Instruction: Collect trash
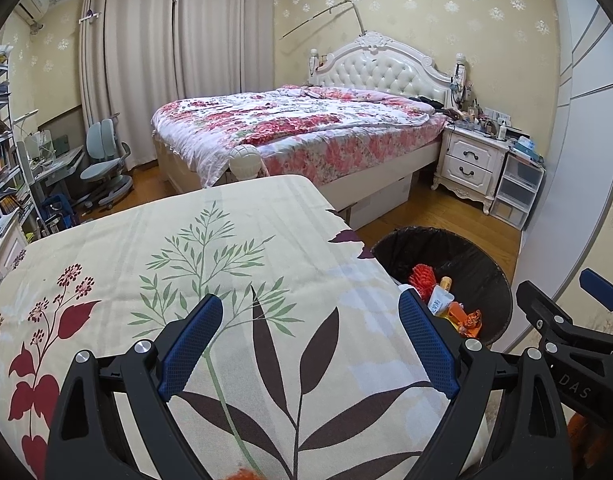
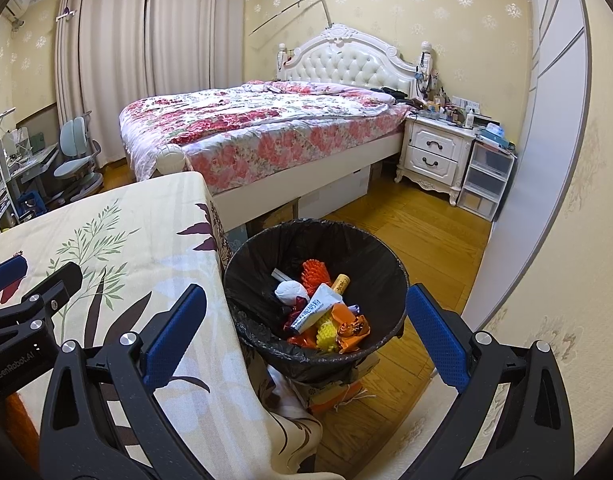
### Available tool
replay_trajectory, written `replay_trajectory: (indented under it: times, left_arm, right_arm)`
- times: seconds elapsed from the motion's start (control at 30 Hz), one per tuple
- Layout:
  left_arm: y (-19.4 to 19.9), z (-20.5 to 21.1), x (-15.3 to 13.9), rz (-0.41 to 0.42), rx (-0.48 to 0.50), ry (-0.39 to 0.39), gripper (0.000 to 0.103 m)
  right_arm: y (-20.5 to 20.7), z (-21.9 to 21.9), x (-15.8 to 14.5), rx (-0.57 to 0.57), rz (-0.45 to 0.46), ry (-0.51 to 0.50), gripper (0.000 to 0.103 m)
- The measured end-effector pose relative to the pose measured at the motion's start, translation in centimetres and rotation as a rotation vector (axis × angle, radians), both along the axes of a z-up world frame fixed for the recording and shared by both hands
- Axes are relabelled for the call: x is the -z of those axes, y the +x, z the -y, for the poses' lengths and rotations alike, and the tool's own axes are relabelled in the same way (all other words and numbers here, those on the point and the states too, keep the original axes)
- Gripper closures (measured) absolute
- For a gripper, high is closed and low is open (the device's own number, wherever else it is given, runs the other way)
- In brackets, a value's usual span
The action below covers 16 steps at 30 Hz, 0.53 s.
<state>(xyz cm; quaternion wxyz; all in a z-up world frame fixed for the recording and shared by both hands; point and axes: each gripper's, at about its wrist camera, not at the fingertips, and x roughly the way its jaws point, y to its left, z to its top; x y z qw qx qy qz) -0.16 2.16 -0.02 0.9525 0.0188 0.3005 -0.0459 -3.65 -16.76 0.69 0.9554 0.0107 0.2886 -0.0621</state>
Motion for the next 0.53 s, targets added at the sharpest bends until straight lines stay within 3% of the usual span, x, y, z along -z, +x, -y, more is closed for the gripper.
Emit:
replay_trajectory:
  times: [0.23,0.53]
  left_arm:
    - [0.0,-0.3,-0.3,0.006,0.006,-0.007,0.014]
    - [1.0,-3.0,0.5,-0.026,-0.065,0.017,0.014]
  right_arm:
    - [0.0,-0.1,0.2,-0.002,-0.002,0.000,0.005]
    - [0.4,-1.3,0.7,-0.030,-0.012,0.002,0.005]
